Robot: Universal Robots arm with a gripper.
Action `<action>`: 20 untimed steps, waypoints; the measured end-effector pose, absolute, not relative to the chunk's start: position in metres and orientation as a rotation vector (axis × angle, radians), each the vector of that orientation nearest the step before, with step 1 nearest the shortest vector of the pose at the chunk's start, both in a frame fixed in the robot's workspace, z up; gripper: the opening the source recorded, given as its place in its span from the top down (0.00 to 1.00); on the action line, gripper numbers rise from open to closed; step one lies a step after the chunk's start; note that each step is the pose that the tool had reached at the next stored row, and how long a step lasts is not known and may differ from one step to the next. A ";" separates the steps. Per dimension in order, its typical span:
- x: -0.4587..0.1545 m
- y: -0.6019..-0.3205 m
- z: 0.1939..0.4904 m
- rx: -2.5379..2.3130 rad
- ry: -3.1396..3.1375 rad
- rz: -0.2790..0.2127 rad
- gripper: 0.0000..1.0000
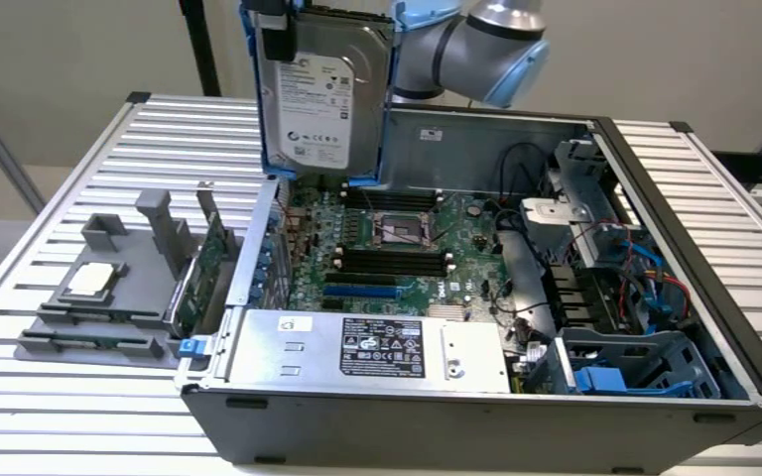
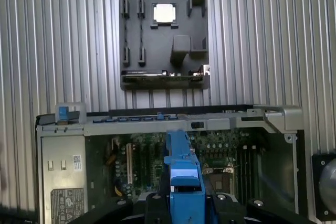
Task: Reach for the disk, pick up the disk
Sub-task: 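Pick up the disk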
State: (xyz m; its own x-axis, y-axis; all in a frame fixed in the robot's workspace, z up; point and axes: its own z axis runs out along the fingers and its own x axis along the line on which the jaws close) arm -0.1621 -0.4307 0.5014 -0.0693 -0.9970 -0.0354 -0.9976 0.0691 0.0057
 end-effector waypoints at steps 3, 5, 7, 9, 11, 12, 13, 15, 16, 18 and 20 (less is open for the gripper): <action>-0.152 -0.438 0.501 -2.128 2.281 0.044 0.67; -0.145 -0.443 0.501 -2.128 2.281 0.044 0.67; -0.139 -0.448 0.501 -2.128 2.281 0.044 0.67; -0.132 -0.453 0.501 -2.128 2.281 0.044 0.67; -0.126 -0.458 0.501 -2.128 2.281 0.044 0.67; -0.122 -0.460 0.501 -2.128 2.281 0.044 0.67; -0.119 -0.462 0.501 -2.128 2.281 0.044 0.67; -0.113 -0.467 0.501 -2.128 2.281 0.044 0.67; -0.109 -0.470 0.501 -2.128 2.281 0.044 0.67; -0.103 -0.474 0.501 -2.128 2.281 0.044 0.67; -0.096 -0.479 0.501 -2.128 2.281 0.044 0.67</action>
State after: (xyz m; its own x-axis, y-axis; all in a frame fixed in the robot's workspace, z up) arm -0.0962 -0.4792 0.5014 -0.0692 -0.9970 -0.0355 -0.9976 0.0691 0.0058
